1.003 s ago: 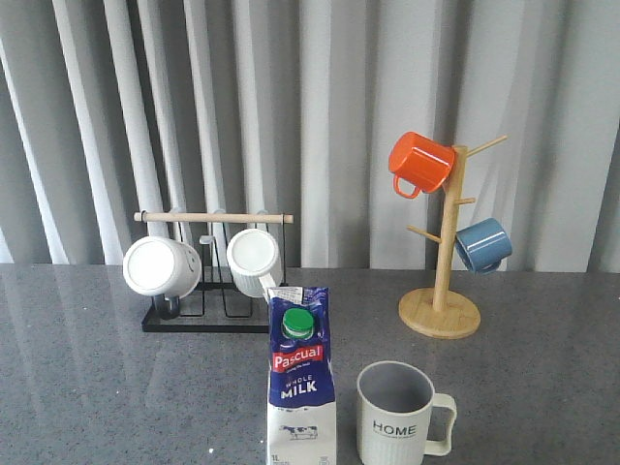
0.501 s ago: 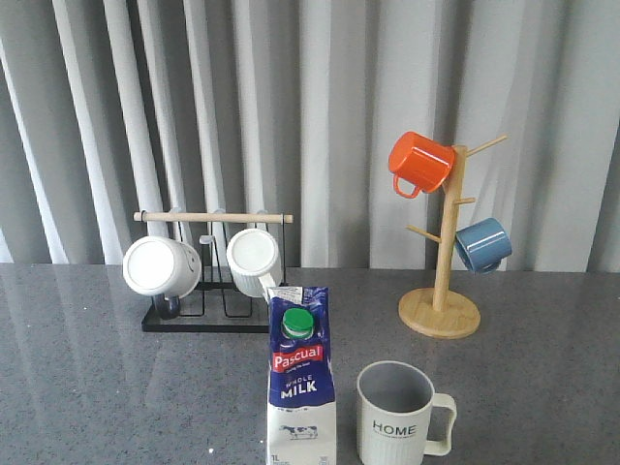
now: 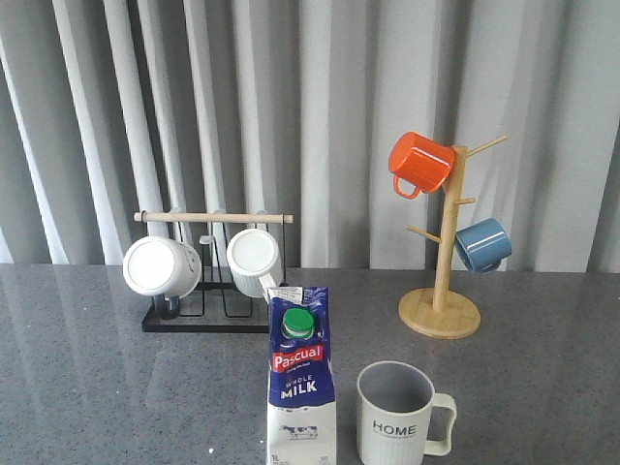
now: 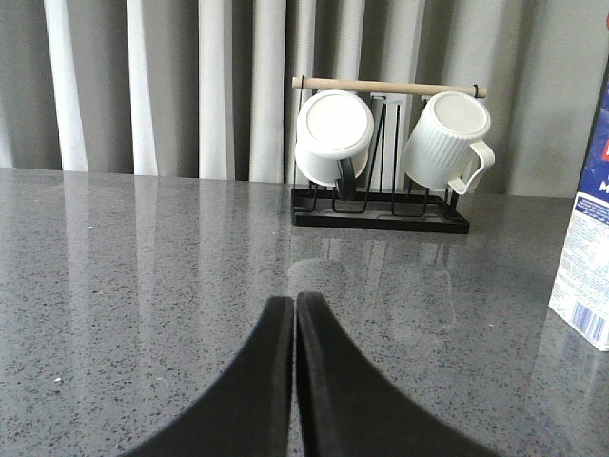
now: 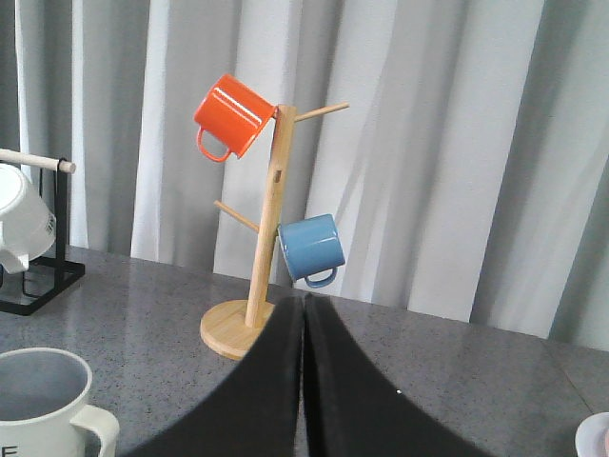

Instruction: Place milk next to cup

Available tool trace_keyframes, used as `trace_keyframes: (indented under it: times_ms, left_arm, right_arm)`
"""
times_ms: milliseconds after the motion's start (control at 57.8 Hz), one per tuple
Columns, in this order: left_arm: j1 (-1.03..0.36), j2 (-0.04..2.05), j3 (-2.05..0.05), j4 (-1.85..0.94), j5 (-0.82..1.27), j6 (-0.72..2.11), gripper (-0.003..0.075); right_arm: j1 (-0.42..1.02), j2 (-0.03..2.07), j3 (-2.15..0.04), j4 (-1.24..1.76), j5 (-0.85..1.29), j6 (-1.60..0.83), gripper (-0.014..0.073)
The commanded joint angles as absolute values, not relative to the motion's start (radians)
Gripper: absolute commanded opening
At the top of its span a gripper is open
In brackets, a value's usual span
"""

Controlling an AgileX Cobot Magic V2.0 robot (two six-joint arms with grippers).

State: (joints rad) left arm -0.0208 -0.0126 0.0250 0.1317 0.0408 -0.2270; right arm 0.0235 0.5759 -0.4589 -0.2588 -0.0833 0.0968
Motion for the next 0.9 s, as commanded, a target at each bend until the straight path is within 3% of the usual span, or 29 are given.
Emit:
trace_keyframes:
  times_ms: [0,882]
  left_arm:
    - [-0.022,-0.022,0.002,0.124,-0.027,-0.231,-0.0007]
    - [-0.022,-0.022,0.002,0.124,-0.026,-0.231,-0.0007]
  right_arm:
    - [0.018,0.574,-0.49,-0.265,-0.154,0.093,-0.0009]
    - [0.018,0.512,-0.442,-0.245,-0.113,0.094,-0.0009]
